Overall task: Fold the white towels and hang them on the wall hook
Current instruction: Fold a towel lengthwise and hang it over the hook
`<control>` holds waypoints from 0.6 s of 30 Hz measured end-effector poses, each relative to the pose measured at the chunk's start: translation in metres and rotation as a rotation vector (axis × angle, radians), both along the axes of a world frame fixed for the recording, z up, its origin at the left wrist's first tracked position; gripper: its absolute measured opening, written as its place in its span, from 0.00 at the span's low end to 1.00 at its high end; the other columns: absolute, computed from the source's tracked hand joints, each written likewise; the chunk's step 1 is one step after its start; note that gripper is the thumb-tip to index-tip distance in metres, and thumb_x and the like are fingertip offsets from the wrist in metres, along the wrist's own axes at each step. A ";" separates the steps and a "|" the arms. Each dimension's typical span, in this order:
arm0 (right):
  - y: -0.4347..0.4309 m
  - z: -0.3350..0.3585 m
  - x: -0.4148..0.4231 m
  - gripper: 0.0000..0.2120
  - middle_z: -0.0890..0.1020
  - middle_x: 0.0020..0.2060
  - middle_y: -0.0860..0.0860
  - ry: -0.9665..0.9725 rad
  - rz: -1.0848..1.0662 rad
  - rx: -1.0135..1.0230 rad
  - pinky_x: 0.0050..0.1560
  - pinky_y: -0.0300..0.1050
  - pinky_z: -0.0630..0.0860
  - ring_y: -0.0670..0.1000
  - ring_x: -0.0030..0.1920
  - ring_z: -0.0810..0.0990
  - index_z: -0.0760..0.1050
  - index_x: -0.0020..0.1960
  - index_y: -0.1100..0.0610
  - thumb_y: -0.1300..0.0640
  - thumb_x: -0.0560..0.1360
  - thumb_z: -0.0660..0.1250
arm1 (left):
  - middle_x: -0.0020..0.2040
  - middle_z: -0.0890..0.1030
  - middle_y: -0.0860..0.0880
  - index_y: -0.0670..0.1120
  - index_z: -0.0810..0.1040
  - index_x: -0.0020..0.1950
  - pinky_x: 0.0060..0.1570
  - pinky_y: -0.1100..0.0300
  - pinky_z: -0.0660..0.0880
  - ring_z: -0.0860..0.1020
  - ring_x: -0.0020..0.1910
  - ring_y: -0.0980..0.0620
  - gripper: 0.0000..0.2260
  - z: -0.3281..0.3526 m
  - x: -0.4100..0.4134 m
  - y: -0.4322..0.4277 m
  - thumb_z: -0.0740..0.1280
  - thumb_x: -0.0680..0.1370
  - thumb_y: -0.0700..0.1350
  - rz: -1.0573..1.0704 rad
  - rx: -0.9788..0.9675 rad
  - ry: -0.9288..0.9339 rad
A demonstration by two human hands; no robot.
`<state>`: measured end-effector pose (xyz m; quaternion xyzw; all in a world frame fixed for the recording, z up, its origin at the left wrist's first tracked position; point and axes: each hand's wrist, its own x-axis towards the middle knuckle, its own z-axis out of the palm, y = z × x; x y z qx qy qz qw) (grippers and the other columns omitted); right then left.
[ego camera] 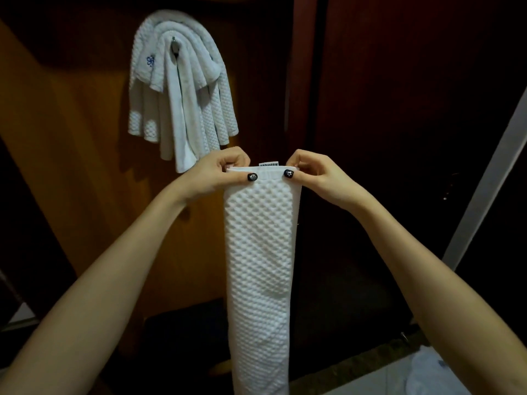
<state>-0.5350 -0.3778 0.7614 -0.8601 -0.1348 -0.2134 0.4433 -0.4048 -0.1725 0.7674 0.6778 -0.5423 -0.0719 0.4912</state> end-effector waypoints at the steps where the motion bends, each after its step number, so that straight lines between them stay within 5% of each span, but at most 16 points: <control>1: -0.001 0.003 0.000 0.05 0.78 0.40 0.48 0.003 -0.001 -0.017 0.45 0.36 0.72 0.42 0.42 0.77 0.75 0.43 0.54 0.59 0.78 0.66 | 0.40 0.72 0.52 0.47 0.64 0.31 0.38 0.67 0.65 0.69 0.38 0.55 0.18 -0.001 0.000 0.000 0.71 0.74 0.39 -0.001 -0.031 0.020; 5: -0.005 0.015 -0.002 0.06 0.80 0.42 0.54 0.060 -0.005 -0.076 0.46 0.41 0.74 0.47 0.44 0.79 0.75 0.45 0.60 0.58 0.78 0.67 | 0.45 0.77 0.53 0.45 0.67 0.33 0.45 0.63 0.71 0.74 0.44 0.54 0.14 -0.006 -0.002 -0.003 0.71 0.72 0.39 -0.010 -0.154 0.115; 11: -0.011 0.026 0.002 0.10 0.78 0.36 0.48 0.014 -0.086 -0.111 0.40 0.39 0.71 0.45 0.38 0.75 0.73 0.38 0.54 0.60 0.76 0.70 | 0.43 0.81 0.51 0.47 0.72 0.39 0.44 0.57 0.74 0.77 0.43 0.52 0.12 -0.012 -0.006 -0.018 0.75 0.70 0.48 0.036 -0.377 0.271; 15: -0.012 0.029 0.013 0.10 0.78 0.35 0.48 -0.096 -0.095 0.005 0.38 0.36 0.70 0.44 0.37 0.76 0.73 0.38 0.54 0.62 0.75 0.71 | 0.53 0.83 0.53 0.55 0.74 0.57 0.45 0.61 0.78 0.82 0.52 0.54 0.32 -0.028 -0.002 -0.019 0.81 0.57 0.58 0.023 -0.318 0.501; 18: -0.017 0.032 0.020 0.08 0.79 0.36 0.49 -0.089 -0.050 0.058 0.41 0.40 0.71 0.46 0.39 0.77 0.74 0.39 0.55 0.62 0.76 0.70 | 0.51 0.84 0.54 0.51 0.78 0.55 0.44 0.63 0.79 0.82 0.52 0.54 0.34 -0.041 -0.005 -0.024 0.83 0.52 0.56 0.038 -0.236 0.577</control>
